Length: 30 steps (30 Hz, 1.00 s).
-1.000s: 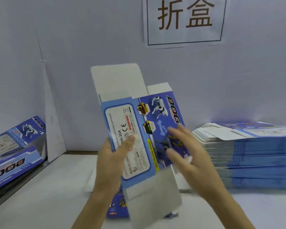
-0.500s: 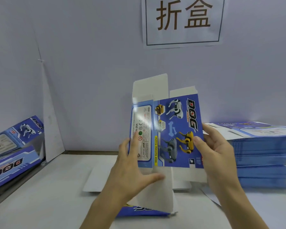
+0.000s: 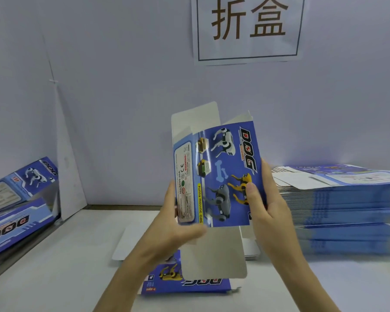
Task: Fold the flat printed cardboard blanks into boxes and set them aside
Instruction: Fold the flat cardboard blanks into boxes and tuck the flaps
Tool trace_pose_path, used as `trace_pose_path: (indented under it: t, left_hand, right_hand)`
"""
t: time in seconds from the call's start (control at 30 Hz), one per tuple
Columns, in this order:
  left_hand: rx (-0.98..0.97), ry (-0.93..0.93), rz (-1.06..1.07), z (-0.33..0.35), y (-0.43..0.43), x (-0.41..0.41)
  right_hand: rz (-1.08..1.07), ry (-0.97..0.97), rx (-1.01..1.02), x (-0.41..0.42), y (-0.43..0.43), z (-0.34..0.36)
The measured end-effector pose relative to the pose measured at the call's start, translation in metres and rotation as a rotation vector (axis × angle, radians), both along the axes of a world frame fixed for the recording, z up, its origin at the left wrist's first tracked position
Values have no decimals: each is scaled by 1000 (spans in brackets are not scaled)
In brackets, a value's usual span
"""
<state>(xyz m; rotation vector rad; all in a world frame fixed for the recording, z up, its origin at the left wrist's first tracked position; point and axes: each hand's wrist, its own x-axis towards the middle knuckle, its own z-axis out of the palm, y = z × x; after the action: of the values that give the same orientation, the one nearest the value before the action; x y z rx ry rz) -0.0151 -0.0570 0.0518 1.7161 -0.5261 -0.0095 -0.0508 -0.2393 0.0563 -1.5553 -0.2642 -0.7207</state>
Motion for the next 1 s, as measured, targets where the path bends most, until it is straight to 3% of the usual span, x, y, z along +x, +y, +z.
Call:
trace_pose_path:
  t: [0.1, 0.27, 0.43, 0.67, 1.0]
  left_hand:
    - [-162, 116, 1, 4, 6, 2]
    - [-285, 104, 56, -3, -8, 0]
    - [-196, 101, 156, 5, -4, -2]
    - [-85, 139, 51, 12, 13, -2]
    - [-163, 75, 169, 13, 17, 2]
  right_hand:
    - [76, -9, -24, 4, 0, -3]
    - [72, 28, -206, 6, 7, -9]
    - [115, 201, -37, 3, -15, -1]
    - [87, 399, 163, 6, -25, -7]
    - [218, 381, 263, 6, -23, -5]
